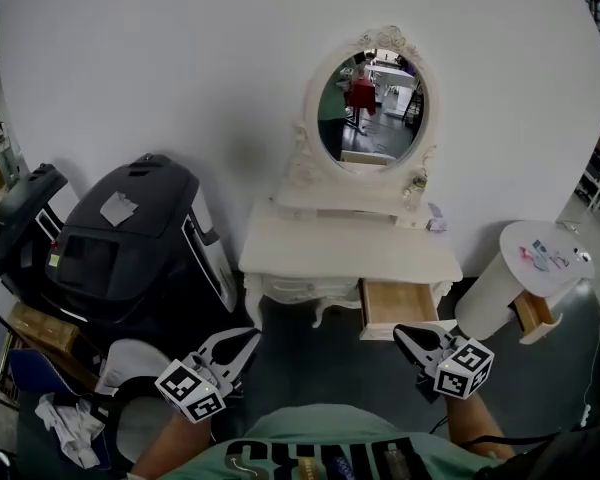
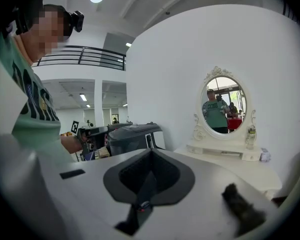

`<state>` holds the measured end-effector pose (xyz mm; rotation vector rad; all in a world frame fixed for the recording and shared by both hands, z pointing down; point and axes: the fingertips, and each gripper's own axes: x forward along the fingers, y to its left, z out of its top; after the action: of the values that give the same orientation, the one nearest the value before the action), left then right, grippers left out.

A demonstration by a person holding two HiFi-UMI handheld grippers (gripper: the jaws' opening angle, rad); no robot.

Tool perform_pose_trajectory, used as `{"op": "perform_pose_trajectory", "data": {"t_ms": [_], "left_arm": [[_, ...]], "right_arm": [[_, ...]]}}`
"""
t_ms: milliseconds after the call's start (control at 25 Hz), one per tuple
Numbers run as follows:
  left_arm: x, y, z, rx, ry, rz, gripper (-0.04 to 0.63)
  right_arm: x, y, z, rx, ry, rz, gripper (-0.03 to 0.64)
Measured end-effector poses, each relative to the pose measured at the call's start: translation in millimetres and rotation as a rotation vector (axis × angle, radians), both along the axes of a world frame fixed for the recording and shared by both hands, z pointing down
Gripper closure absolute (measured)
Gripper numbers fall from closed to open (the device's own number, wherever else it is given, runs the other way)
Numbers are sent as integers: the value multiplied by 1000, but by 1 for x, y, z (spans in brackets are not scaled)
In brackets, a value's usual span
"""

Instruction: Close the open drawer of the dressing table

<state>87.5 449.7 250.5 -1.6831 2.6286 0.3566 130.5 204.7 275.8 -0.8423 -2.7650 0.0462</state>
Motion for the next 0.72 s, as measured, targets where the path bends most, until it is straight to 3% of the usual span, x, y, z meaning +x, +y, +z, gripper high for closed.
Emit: {"op": "perform_pose_trajectory", "data": {"t_ms": [240, 520, 720], "left_arm": [[-45, 2, 12, -12, 47, -69, 588], [-113, -29, 4, -21, 17, -198, 588], [-161, -72, -9, -48, 0, -264, 588]], "right_arm": [[-65, 0, 10, -21, 25, -67, 606], [-174, -27, 9, -39, 0, -200, 606], [-243, -67, -13, -23, -71, -285, 606]]}}
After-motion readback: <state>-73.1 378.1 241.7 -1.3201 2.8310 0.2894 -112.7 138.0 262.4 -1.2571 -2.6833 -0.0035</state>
